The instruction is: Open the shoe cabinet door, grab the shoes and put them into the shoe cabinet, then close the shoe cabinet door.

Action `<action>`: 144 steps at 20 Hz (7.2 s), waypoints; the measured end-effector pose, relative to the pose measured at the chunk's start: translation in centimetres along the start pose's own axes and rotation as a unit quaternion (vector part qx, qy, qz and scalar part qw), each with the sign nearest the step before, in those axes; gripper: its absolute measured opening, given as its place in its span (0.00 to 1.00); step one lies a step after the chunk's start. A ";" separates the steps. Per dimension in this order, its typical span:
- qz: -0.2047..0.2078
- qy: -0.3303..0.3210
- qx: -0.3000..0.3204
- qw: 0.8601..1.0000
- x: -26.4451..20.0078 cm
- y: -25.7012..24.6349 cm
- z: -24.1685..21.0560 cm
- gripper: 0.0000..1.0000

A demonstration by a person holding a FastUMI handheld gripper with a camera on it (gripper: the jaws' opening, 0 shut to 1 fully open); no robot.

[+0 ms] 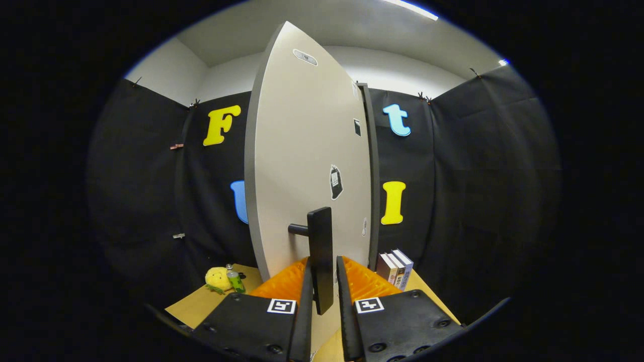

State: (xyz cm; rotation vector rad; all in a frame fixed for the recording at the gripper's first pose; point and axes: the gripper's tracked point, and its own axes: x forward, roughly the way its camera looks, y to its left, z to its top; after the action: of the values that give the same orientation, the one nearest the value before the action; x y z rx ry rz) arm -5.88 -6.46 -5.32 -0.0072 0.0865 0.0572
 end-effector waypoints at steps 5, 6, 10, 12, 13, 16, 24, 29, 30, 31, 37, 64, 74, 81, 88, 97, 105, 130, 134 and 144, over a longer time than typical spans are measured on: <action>-0.038 -0.002 -0.006 0.999 -1.2 -4.2 0.2 0.28; -0.044 -0.005 -0.005 0.999 -1.5 -5.1 0.3 0.25; -0.072 -0.010 -0.005 0.997 -2.3 -8.7 0.6 0.23; -0.086 -0.019 0.000 0.996 -2.8 -10.7 1.3 0.23; -0.093 -0.025 0.000 0.995 -3.2 -11.6 1.7 0.23; -0.109 -0.025 0.005 0.994 -3.9 -13.9 1.7 0.23; -0.090 -0.057 0.007 0.994 -7.2 -11.7 3.3 0.23; -0.023 -0.032 0.000 0.999 -7.5 -4.1 -1.3 0.23; -0.013 -0.020 0.006 1.000 -7.2 -2.6 -3.0 0.23; -0.005 -0.005 0.012 1.000 -6.8 -1.3 -4.9 0.23; 0.017 0.071 0.036 0.997 -3.3 5.6 -17.1 0.23; -0.060 0.321 0.035 0.945 3.6 7.8 -51.8 0.22; -0.061 0.317 0.003 0.946 6.0 7.2 -52.2 0.19; -0.059 0.320 -0.013 0.945 5.9 7.3 -51.8 0.05; -0.057 0.300 -0.018 0.952 6.8 6.9 -47.9 0.05; -0.077 0.212 -0.018 0.974 12.0 8.1 -29.3 0.05; -0.078 0.154 -0.029 0.985 21.6 7.1 -16.8 0.05; -0.030 0.177 -0.017 0.984 44.1 4.7 -16.1 0.05; -0.034 0.175 -0.033 0.983 42.9 4.9 -15.5 0.13; -0.035 0.139 -0.020 0.989 36.1 6.0 -11.5 0.59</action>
State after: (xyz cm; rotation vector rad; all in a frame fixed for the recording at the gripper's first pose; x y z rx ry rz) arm 28.68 1.49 -19.91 -0.0591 0.3632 -0.0129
